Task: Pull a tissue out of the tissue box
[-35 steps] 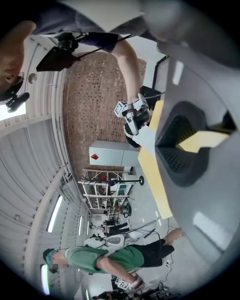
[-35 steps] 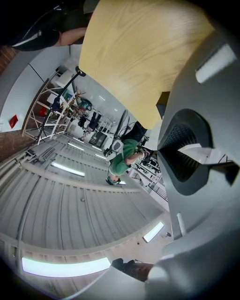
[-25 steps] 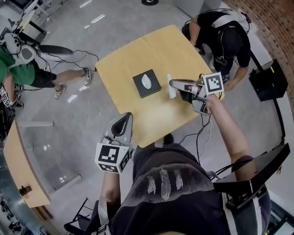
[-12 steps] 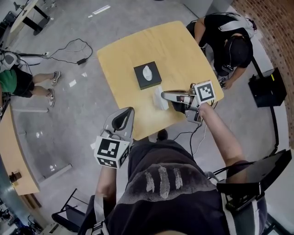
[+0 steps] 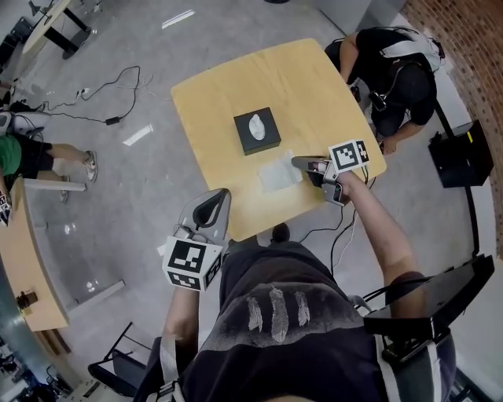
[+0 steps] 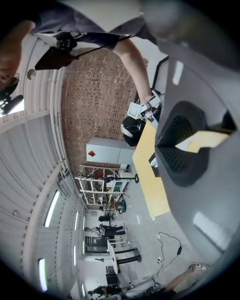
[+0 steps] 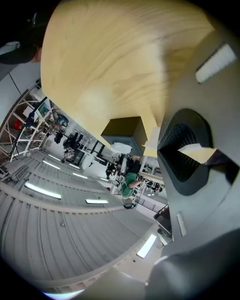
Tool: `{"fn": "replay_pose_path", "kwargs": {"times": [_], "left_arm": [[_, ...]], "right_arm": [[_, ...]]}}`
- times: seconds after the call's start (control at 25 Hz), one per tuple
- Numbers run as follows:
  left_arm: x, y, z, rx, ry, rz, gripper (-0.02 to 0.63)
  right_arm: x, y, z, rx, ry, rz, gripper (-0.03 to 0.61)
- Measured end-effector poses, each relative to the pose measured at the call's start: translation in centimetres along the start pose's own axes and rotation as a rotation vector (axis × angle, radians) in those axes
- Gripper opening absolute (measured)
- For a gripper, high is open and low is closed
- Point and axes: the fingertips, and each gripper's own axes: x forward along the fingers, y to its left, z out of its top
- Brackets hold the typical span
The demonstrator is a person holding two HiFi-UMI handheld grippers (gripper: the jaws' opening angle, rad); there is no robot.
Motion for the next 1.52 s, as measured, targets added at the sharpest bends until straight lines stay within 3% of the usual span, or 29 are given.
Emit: {"fn": "replay_pose_path", "kwargs": {"times": [0.36,0.64,0.92,1.24,1.4,1.52], "left_arm": [[0.6,0.2,-1.0,0.019,0.056,-0.021,0.000],[1.2,0.3,-0.6,0.030,0.073,-0.043,0.000],[1.8,0.2,-0.4,0.041,0.079,-0.054,0.000],[2.3,-0.2,-0.2,0.044,0.095,-0.053,0.000],[2.7,-0.4,-0.1,0.048,0.099,-0.049,0.000],[2.8,-0.7,-0.1,0.053,0.102,-0.045,0.000]], "right_arm": [[0.0,-5.6,-1.5,-0.067,0.080,-0.206,0.000],[-1.3,-7.2,-0.1,-0.072,0.002,-0.283,0.005],[-2.0,-8.8,0.4,-0.063,-0.001,-0.337,0.171],[-4.6,-12.0,0.9,-0.209,0.110,-0.543,0.210],[-5.3,-13.0,1.5,-0.211,0.089,-0.575,0.271],[-6.0,-13.5,1.8,-0.245,0.059,-0.610,0.275]]}}
